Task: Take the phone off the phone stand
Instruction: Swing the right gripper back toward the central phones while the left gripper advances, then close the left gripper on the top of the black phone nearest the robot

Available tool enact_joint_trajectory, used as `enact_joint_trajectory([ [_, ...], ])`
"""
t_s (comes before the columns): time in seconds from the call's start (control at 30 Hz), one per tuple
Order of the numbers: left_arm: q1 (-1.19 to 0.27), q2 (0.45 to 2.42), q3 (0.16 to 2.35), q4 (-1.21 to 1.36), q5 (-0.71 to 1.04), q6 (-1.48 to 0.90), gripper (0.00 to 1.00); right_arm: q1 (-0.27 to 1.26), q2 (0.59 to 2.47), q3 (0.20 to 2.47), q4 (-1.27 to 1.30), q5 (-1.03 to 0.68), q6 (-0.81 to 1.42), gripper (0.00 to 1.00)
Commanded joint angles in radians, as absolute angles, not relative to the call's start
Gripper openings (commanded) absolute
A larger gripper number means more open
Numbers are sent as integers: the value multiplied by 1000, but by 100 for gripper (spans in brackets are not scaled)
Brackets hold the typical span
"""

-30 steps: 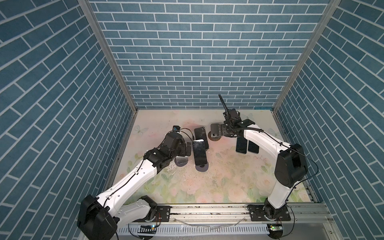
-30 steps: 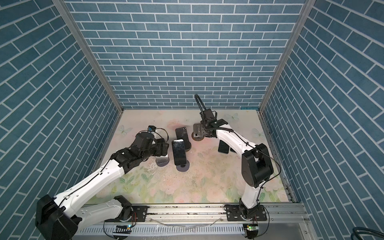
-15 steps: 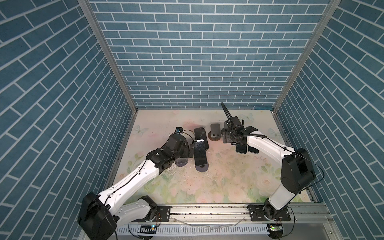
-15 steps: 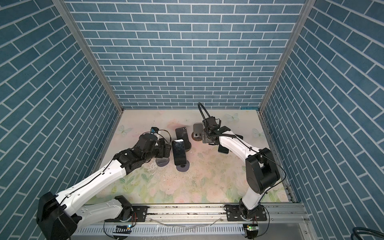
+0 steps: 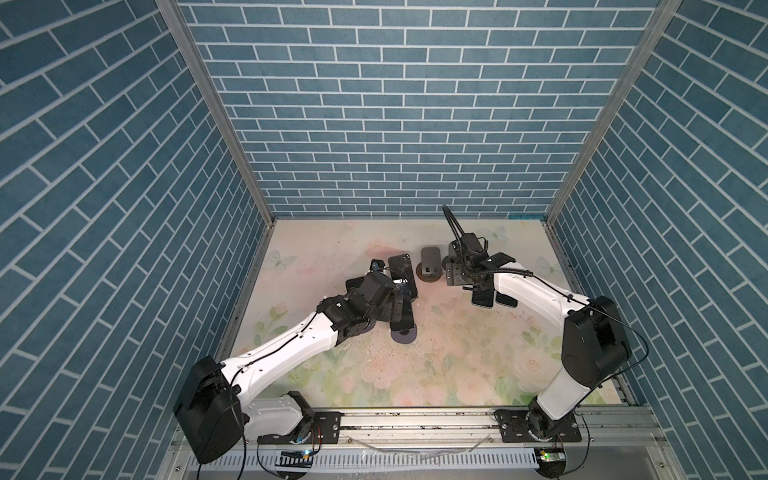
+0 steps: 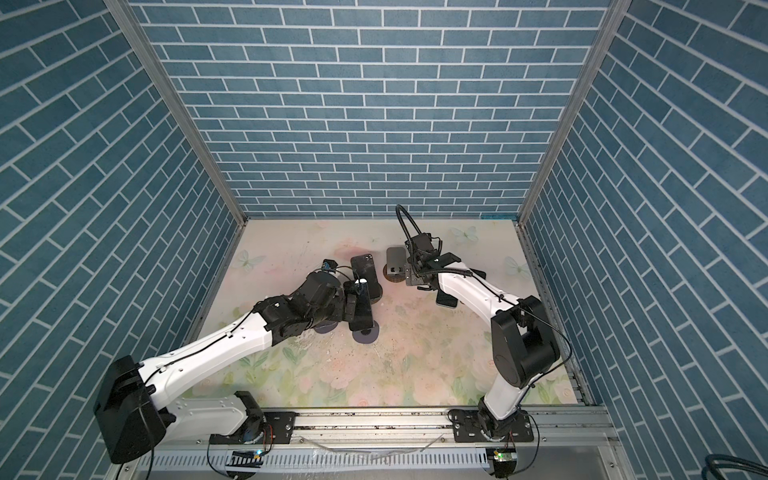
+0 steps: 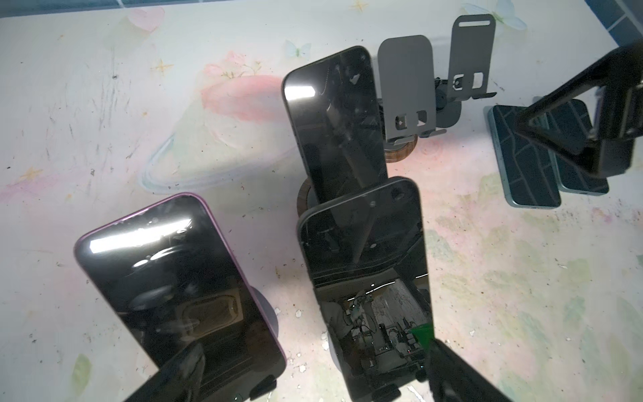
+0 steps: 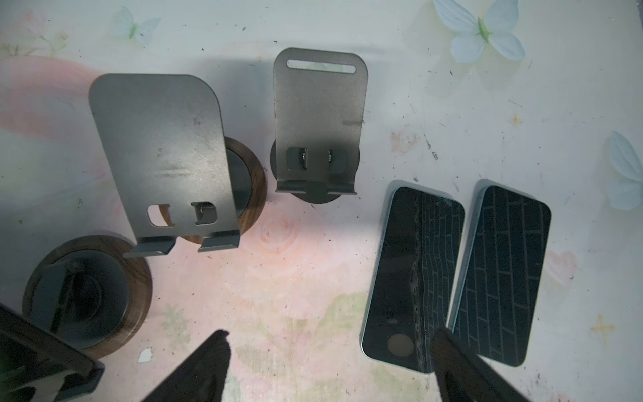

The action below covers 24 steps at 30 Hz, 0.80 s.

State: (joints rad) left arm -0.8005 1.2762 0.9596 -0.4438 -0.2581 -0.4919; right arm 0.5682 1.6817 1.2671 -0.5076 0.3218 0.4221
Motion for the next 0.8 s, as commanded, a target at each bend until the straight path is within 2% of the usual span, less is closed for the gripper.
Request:
enact_joint_trajectory([
  [0.0, -821, 1302, 1001, -484, -326, -581, 100, 561, 1652, 1235, -503, 364, 423, 91],
  [0.27, -848, 1354, 1045, -508, -366, -691, 100, 539, 1643, 1188, -471, 361, 416, 92],
  [0.77, -876, 1529, 1178, -578, -379, -710, 100, 497, 1605, 1106, -423, 334, 401, 93],
])
